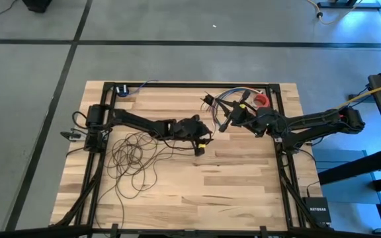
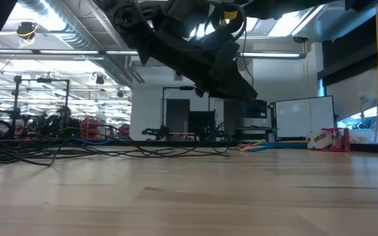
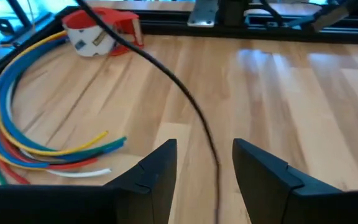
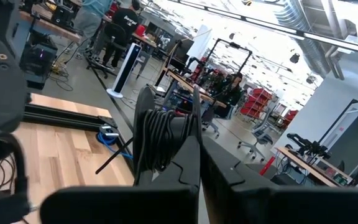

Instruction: Coiling cords

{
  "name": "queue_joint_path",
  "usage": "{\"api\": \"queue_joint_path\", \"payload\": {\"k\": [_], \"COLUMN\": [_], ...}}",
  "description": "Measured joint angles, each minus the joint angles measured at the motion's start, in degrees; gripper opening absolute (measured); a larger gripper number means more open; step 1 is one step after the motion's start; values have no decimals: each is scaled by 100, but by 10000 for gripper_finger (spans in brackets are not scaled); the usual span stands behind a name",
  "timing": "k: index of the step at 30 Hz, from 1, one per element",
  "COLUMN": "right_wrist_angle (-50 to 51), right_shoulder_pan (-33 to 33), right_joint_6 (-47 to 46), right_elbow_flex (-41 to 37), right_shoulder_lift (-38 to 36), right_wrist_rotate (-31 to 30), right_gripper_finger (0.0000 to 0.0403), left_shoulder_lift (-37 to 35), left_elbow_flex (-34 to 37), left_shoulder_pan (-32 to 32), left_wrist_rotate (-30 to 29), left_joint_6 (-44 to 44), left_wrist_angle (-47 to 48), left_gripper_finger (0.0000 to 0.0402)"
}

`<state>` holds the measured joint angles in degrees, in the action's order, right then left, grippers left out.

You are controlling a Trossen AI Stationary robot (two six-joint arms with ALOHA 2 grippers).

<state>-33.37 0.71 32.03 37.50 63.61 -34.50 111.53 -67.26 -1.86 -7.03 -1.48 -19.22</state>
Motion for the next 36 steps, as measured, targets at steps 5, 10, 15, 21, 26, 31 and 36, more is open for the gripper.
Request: {"api": "queue_joint_path", "payload": {"k": [5, 10, 15, 21, 26, 31, 36], "right_wrist_angle": [1, 1, 18, 67, 325, 494, 805], "right_shoulder_pan": [0, 0, 6, 7, 7, 9, 7], "right_joint_6": [0, 0, 0, -15, -56, -159, -178], "right_elbow_flex": [0, 0, 0, 0, -2, 0, 0], "right_shoulder_lift": [0, 0, -23, -90, -98, -98, -94], "right_wrist_rotate": [33, 61, 125, 262, 625, 720, 863], "right_gripper_finger": [5, 5, 5, 5, 5, 5, 5], "left_shoulder_lift": [2, -4, -144, -584, -1244, -2058, -2886], "left_elbow_flex": [0, 0, 0, 6, 4, 4, 4], "left_shoulder_pan": [-30, -116, -252, -480, -577, -688, -786], "left_wrist_rotate": [-111, -297, -1257, -2396, -3026, -3094, -3092], "left_joint_6": [74, 300, 605, 934, 1199, 1426, 1545], "left_wrist_angle": [67, 253, 936, 2154, 2905, 3128, 3269], "left_gripper_finger": [100, 14, 14, 5, 5, 6, 4]}}
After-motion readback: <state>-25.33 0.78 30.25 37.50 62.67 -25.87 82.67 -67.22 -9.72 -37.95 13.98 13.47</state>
